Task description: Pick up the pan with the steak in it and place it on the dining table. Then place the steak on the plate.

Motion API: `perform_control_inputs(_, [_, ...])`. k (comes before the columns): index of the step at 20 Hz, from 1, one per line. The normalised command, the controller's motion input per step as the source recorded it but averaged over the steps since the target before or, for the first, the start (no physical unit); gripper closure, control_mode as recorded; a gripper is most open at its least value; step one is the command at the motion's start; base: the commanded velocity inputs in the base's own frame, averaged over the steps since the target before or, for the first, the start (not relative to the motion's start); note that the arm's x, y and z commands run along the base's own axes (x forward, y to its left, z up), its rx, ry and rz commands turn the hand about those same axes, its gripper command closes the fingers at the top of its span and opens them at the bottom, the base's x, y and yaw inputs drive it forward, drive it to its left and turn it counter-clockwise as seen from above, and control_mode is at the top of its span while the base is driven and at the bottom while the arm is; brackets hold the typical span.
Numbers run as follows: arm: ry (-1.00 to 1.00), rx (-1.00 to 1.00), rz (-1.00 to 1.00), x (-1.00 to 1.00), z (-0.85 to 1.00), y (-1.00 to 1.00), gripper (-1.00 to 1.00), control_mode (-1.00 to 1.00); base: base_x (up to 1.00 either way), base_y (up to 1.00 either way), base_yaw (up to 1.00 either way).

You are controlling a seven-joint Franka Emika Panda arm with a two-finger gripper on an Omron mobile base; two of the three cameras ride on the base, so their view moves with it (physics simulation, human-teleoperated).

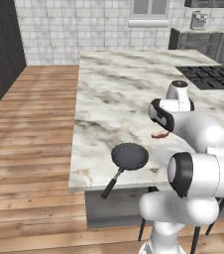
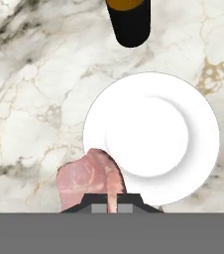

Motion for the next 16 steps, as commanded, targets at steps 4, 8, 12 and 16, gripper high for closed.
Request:
perform_control_inputs(4, [0.0,0.0,0.0,-0.2,-0.44,-0.37,1.0,-1.0,0.0,0.0,0.0])
perform_control_inputs(8, [-0.04,0.0,0.0,-0.1,-0.28,-0.21,1.0,-1.0,0.0,0.0,0.0])
perform_control_inputs(12, [-0.01,0.0,0.01,0.0,-0.37,-0.1,1.0,-1.0,0.0,0.0,0.0])
perform_control_inputs(16, [-0.03,0.0,0.0,0.0,-0.51,-0.12,1.0,-1.0,0.0,0.0,0.0])
